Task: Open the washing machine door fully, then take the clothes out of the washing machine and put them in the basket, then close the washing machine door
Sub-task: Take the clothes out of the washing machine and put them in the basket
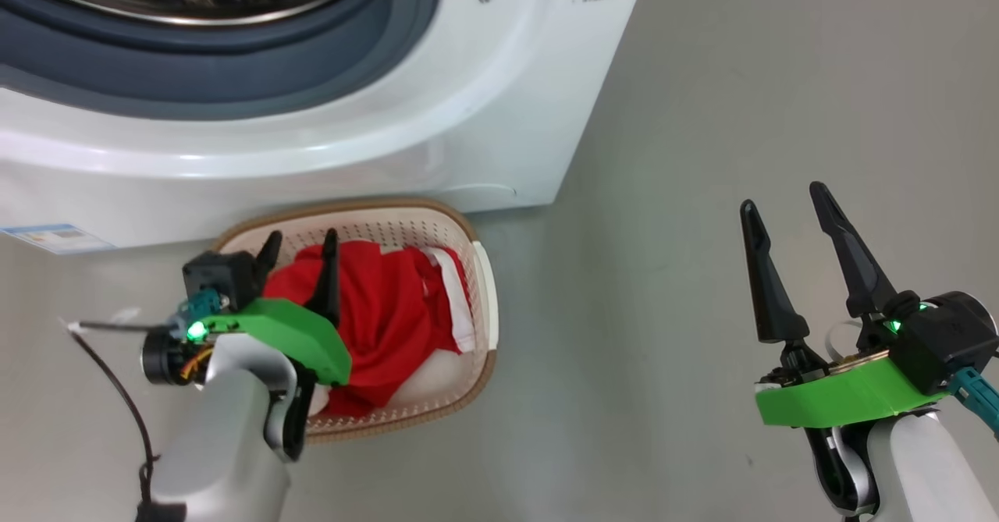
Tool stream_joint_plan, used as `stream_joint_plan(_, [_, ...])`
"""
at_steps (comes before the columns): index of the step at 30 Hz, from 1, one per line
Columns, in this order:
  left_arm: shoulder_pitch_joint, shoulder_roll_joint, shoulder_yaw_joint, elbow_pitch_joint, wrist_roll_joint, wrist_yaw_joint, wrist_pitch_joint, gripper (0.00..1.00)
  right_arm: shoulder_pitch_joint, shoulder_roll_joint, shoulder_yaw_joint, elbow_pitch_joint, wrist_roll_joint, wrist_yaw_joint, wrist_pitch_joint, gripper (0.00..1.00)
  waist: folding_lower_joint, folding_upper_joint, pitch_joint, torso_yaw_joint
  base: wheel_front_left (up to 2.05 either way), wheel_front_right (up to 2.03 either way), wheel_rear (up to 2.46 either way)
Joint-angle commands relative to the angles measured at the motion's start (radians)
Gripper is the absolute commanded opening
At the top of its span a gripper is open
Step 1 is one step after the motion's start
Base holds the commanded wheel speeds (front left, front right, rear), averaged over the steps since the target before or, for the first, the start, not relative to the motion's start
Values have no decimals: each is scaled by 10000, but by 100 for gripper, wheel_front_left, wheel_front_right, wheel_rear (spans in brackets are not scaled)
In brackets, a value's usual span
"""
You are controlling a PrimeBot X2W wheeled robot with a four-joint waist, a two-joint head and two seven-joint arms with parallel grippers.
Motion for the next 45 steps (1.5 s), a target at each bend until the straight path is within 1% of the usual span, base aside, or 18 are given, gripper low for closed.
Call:
stream_joint_plan(1, [485,204,321,-722,91,-19,-119,100,131,-73,183,-202,-119,62,-63,100,0,-1,-459,276,0,0,0])
stream_joint_plan(4, [1191,183,374,-2004,330,-165,-120,100,238,-73,130,-159,-167,62,-63,100,0,-1,-772,368,0,0,0])
stream_joint_plan(7, [1840,143,624,-3262,409,-187,-120,100,324,-73,16,-111,-213,62,-63,100,0,-1,-1068,464,0,0,0])
stream_joint_plan(10, [2437,108,918,-4405,583,5,-121,100,379,-73,-82,-77,-254,62,-63,100,0,-1,-1320,535,0,0,0])
stream_joint_plan(11, [2805,90,1055,-5078,747,106,-121,100,407,-73,-157,-40,-243,62,-63,100,0,-1,-1479,578,0,0,0])
stream_joint_plan(17, [3769,63,1147,-6548,1363,144,-121,100,554,-73,-284,71,-234,62,-63,100,0,-1,-1963,681,0,0,0])
stream_joint_plan(24, [4673,47,1288,-7537,1714,218,-121,100,1012,-73,-369,140,-264,62,-63,100,0,-1,-2589,744,0,0,0])
stream_joint_plan(28, [5121,45,1256,-7760,1796,11,-122,100,1323,-73,-565,116,-253,62,-63,100,0,-1,-2894,737,0,0,0])
stream_joint_plan(35, [5785,51,1403,-8470,2079,-11,-122,100,1813,-73,-772,35,-322,62,-63,100,0,-1,-3277,669,0,0,0])
stream_joint_plan(45, [6385,57,1457,-8728,2436,101,-122,100,2237,-73,-831,-55,-309,62,-63,100,0,-1,-3606,615,0,0,0])
